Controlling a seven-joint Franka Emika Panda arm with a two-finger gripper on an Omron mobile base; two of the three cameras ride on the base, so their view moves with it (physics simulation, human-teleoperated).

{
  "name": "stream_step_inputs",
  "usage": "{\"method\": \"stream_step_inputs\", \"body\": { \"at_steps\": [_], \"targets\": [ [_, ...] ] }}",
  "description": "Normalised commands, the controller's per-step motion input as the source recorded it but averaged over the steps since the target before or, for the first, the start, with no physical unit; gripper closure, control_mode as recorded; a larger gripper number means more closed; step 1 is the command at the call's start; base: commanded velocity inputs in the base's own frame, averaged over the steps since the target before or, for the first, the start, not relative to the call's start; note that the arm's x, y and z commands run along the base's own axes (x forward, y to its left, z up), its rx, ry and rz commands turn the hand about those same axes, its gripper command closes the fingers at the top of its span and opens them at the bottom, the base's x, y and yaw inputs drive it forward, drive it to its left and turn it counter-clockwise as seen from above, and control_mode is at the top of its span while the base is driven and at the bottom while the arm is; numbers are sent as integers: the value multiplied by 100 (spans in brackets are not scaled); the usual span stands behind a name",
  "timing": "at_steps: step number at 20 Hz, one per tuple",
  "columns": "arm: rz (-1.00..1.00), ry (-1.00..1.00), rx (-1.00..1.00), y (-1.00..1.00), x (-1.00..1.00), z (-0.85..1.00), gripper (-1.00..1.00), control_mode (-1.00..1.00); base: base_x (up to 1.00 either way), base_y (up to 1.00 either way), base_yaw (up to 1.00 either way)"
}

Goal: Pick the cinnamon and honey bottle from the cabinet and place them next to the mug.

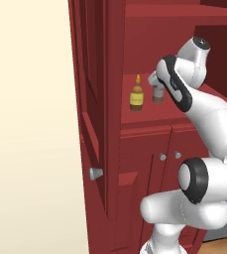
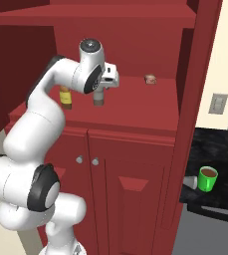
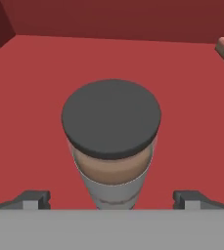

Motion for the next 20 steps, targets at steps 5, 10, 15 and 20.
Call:
{"method": "stream_step_inputs", "body": {
  "at_steps": [5, 10, 15, 20],
  "targets": [
    [0, 0, 0, -1, 10, 0, -100, -100, 0, 0, 0],
    [0, 0, 0, 0, 1, -12, -100, -100, 0, 0, 0],
    [0, 0, 0, 0, 0, -22, -100, -100, 0, 0, 0],
    [0, 0, 0, 0, 6, -1, -100, -100, 0, 0, 0]
  ]
}}
